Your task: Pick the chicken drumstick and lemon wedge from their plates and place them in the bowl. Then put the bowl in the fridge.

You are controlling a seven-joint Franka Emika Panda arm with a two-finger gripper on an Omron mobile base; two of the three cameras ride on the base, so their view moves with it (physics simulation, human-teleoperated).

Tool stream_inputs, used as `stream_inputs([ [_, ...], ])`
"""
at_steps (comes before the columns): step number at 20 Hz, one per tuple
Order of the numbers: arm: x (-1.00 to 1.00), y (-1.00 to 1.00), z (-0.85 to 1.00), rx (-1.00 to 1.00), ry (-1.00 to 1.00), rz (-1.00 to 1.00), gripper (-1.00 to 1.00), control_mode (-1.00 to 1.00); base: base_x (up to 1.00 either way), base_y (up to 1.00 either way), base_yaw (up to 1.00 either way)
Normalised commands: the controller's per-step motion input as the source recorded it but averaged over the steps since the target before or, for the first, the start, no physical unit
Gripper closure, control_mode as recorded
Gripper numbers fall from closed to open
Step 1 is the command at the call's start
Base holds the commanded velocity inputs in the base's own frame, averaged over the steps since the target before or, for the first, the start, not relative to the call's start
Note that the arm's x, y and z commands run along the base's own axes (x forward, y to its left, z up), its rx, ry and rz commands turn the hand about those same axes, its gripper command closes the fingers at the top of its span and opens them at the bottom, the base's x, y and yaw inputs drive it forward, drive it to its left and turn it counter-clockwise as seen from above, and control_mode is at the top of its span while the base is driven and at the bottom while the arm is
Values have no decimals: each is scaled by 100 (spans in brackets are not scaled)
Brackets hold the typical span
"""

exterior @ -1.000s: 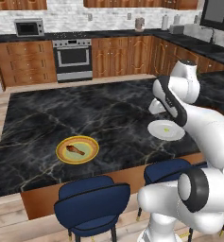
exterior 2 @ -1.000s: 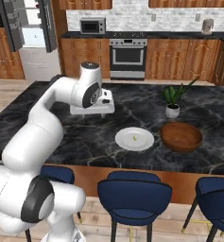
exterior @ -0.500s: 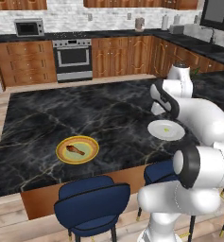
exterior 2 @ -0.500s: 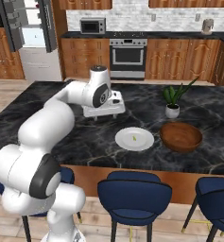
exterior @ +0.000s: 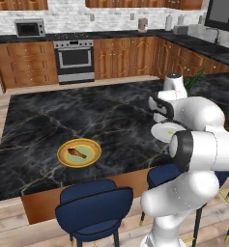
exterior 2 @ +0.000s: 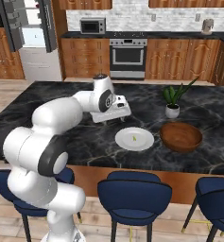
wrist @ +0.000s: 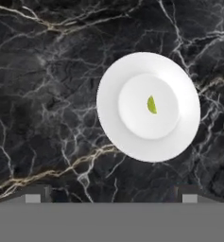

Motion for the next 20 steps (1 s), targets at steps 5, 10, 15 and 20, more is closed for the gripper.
stream_inputs([
  [5, 30, -31, -31, 0, -8, -7, -100, -100, 0, 0, 0],
  [10, 25, -21, -32, 1, -21, -12, -100, -100, 0, 0, 0],
  [15, 49, -22, -28, 0, 0, 0, -100, -100, 0, 0, 0],
  [20, 50, -16, -23, 0, 9, 9, -100, -100, 0, 0, 0],
])
